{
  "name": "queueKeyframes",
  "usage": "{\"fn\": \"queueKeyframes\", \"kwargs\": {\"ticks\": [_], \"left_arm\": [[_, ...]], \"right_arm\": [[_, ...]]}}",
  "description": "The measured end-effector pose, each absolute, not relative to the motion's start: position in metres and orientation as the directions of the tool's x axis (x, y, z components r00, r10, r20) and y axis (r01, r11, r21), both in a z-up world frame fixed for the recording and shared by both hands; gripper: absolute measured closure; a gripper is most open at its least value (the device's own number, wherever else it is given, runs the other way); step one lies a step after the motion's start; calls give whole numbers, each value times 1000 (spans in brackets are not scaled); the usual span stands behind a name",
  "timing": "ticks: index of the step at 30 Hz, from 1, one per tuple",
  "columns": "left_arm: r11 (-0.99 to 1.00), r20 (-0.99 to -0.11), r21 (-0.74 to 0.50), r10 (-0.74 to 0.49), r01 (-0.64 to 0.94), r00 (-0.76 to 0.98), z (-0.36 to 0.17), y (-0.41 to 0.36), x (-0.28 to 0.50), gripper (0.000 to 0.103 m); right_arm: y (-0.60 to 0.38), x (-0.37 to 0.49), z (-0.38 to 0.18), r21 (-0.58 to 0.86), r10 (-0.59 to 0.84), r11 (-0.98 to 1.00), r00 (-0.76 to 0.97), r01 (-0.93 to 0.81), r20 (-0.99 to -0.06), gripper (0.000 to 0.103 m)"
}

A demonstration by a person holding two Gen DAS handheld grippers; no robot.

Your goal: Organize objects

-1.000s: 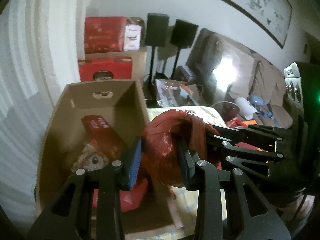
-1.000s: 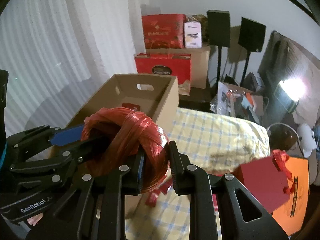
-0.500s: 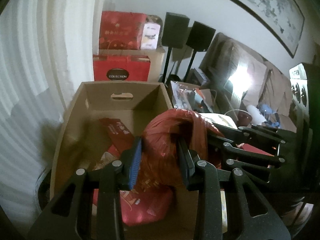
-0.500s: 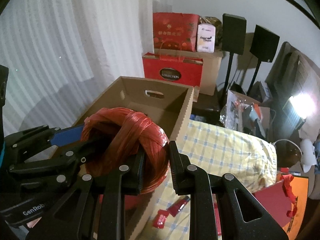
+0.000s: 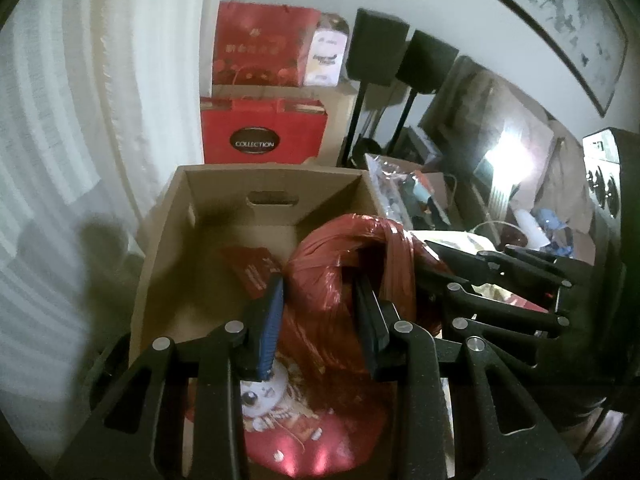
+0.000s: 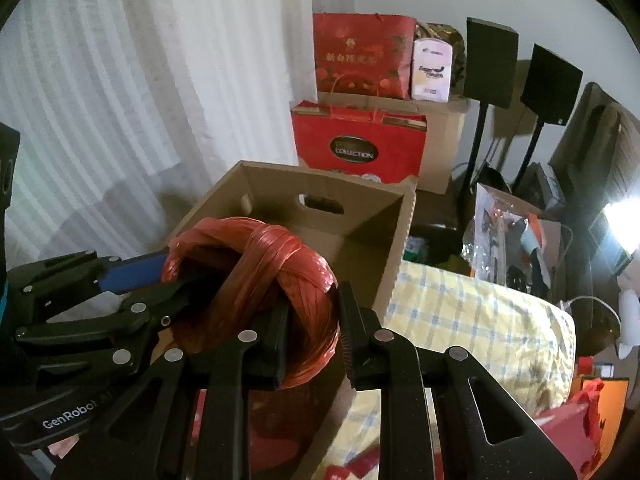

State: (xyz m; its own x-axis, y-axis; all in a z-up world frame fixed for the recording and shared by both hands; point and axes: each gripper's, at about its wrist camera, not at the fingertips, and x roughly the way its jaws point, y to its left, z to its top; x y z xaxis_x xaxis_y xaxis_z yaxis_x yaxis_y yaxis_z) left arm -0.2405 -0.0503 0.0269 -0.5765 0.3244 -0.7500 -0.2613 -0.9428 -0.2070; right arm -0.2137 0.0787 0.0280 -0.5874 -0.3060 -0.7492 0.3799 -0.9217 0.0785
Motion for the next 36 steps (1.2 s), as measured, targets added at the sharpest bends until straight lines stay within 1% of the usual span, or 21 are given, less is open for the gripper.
{"fn": "queueKeyframes", "kwargs": {"ticks": [5, 13, 19, 20, 22, 28, 31, 33, 36], "left_arm": [[-938, -768, -246, 342, -244, -541, 15, -54, -270, 72], [-910, -768, -371, 414, -187, -488, -10, -61, -316, 72], [-901, -775, -412, 423, -132, -469, -29, -64, -342, 72], [-898, -776, -423, 428, -121, -463, -33, -65, -345, 74], [-892, -775, -440, 437, -107, -456, -39, -66, -352, 75], [-889, -792, -453, 438, -71, -426, -57, -68, -363, 75], [-888, -804, -457, 437, -51, -402, -67, -67, -369, 75], [-887, -811, -461, 439, -40, -385, -73, -67, -372, 75], [-883, -816, -468, 444, -29, -370, -78, -66, -375, 75]], "right_arm": [[74, -237, 20, 55, -277, -928, -587, 367, -761, 82], [72, -275, 1, 28, -230, -942, -583, 334, -779, 82], [65, -297, -14, -1, -203, -942, -569, 337, -797, 82], [64, -301, -16, -3, -201, -941, -564, 339, -801, 82], [63, -307, -20, -11, -195, -938, -555, 346, -809, 82], [60, -319, -35, -24, -183, -933, -530, 360, -828, 81], [54, -321, -40, -67, -159, -923, -533, 380, -831, 80], [49, -323, -42, -123, -120, -912, -541, 391, -832, 80], [46, -327, -43, -142, -103, -907, -538, 396, -836, 77]]}}
